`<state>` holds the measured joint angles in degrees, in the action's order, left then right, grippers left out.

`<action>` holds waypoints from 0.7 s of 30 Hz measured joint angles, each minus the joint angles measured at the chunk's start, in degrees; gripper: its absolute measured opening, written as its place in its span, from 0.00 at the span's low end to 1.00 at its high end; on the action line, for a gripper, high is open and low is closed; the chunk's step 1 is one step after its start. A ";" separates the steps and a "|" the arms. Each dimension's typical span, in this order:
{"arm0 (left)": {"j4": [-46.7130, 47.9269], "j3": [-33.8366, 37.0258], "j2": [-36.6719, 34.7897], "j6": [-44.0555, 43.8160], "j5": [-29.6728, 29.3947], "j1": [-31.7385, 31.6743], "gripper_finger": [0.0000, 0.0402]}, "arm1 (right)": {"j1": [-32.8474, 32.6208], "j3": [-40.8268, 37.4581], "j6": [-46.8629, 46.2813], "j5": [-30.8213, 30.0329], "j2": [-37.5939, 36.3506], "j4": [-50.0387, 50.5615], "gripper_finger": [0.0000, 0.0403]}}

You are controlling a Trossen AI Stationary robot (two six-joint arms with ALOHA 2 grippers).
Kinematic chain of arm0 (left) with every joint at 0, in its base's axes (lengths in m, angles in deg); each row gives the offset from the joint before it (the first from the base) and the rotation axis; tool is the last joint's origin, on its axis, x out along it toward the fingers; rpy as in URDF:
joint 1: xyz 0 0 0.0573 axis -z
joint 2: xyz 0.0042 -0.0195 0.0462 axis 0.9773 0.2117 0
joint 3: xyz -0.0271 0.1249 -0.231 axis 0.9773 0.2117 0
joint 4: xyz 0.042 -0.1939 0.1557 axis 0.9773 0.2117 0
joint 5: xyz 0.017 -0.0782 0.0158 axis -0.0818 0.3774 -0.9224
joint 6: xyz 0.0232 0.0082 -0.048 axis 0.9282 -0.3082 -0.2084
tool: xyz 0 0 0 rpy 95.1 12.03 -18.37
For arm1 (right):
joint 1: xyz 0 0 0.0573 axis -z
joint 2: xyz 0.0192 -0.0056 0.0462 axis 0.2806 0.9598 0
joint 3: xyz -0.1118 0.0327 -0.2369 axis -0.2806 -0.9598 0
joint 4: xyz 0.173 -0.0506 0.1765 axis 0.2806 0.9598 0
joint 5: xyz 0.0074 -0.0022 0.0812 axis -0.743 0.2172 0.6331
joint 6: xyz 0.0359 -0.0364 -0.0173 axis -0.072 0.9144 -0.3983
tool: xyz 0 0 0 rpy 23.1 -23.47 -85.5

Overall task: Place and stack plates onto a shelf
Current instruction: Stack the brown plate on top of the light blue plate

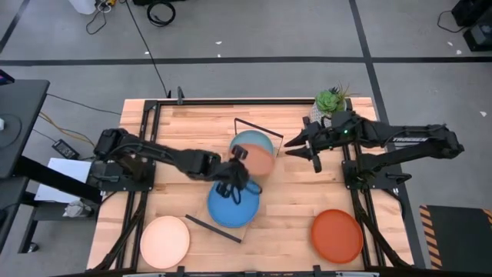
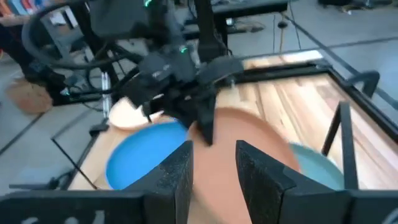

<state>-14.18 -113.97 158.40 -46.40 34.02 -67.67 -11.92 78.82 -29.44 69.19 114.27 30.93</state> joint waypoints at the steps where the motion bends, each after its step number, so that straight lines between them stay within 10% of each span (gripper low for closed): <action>1: -0.37 0.00 0.41 -0.06 -0.08 -1.04 0.15 | -0.19 -0.39 0.01 -0.30 0.00 0.11 0.31; 12: -2.43 -0.04 6.41 4.10 -3.28 -5.62 0.18 | -2.14 -0.95 1.47 -0.06 -0.25 0.79 0.31; 21: -2.13 -0.02 5.14 -1.23 -1.70 -2.58 0.38 | -4.21 -0.97 1.29 -0.13 -0.04 3.30 0.31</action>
<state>-16.30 -113.99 163.54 -47.63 32.32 -70.25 -16.13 77.85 -28.14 69.06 114.23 34.24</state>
